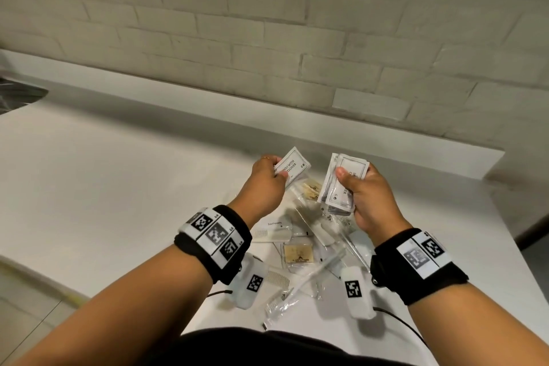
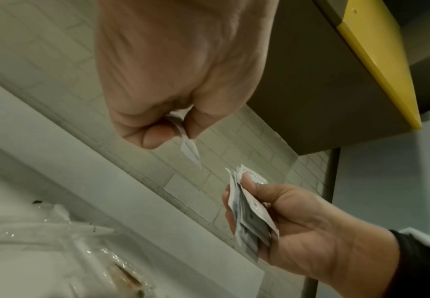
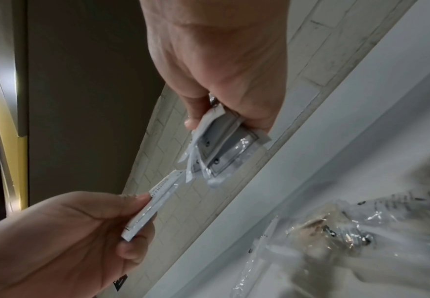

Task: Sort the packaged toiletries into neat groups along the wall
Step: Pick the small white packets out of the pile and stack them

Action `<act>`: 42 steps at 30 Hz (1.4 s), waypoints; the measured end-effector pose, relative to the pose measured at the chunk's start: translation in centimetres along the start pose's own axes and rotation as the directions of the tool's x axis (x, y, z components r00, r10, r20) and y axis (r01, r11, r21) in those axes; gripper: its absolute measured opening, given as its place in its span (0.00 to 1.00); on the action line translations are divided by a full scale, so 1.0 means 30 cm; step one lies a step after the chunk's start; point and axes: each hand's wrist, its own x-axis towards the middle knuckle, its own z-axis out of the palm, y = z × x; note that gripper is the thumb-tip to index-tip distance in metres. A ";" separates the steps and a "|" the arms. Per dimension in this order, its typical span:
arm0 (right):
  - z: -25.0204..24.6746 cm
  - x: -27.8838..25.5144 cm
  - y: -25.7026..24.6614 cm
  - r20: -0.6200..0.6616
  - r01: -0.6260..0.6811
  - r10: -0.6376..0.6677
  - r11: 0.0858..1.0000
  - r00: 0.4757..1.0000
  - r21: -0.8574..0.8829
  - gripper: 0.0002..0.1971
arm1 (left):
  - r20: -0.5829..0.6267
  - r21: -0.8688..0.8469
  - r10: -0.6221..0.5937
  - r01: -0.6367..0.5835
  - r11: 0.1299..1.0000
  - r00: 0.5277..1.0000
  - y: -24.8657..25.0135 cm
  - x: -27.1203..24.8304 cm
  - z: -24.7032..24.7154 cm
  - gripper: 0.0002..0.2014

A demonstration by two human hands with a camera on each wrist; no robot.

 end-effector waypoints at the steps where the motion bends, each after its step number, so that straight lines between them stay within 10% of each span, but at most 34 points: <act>1: 0.000 0.000 -0.003 0.003 0.003 -0.003 1.000 1.000 -0.005 0.09 | 0.003 -0.017 -0.009 0.009 1.000 1.000 -0.002 0.001 0.001 0.12; 7: -0.006 -0.009 -0.074 0.113 0.137 -0.115 0.967 0.987 -0.215 0.10 | 0.047 -0.084 -0.014 0.018 0.996 0.999 -0.024 0.001 -0.025 0.11; 14: 0.097 -0.008 -0.180 0.498 0.367 -0.033 0.719 0.867 -0.591 0.31 | 0.188 -0.302 0.043 0.016 0.953 0.981 0.050 0.044 -0.051 0.19; 19: 0.175 0.021 -0.099 0.267 0.240 -0.131 0.869 0.955 -0.432 0.27 | 0.300 -0.742 0.046 0.203 0.639 0.953 0.100 0.029 -0.004 0.20; 25: 0.233 0.020 -0.044 -0.015 0.001 -0.003 0.989 1.000 -0.149 0.17 | 0.255 -0.827 0.039 0.197 0.527 0.966 0.093 -0.017 0.091 0.17; 29: 0.242 0.010 -0.010 0.034 -0.028 0.035 0.985 0.999 -0.173 0.14 | 0.347 -0.832 -0.012 0.313 0.459 0.938 0.125 -0.013 0.101 0.15; 35: 0.192 0.031 0.014 0.179 0.105 0.047 0.654 0.983 -0.749 0.26 | 0.461 -0.812 -0.036 0.437 0.387 0.887 0.091 -0.001 0.062 0.18; 42: 0.164 0.011 0.004 0.318 0.367 -0.185 0.487 0.930 -0.792 0.25 | 0.444 -0.808 -0.088 0.441 0.390 0.892 0.086 0.016 0.050 0.15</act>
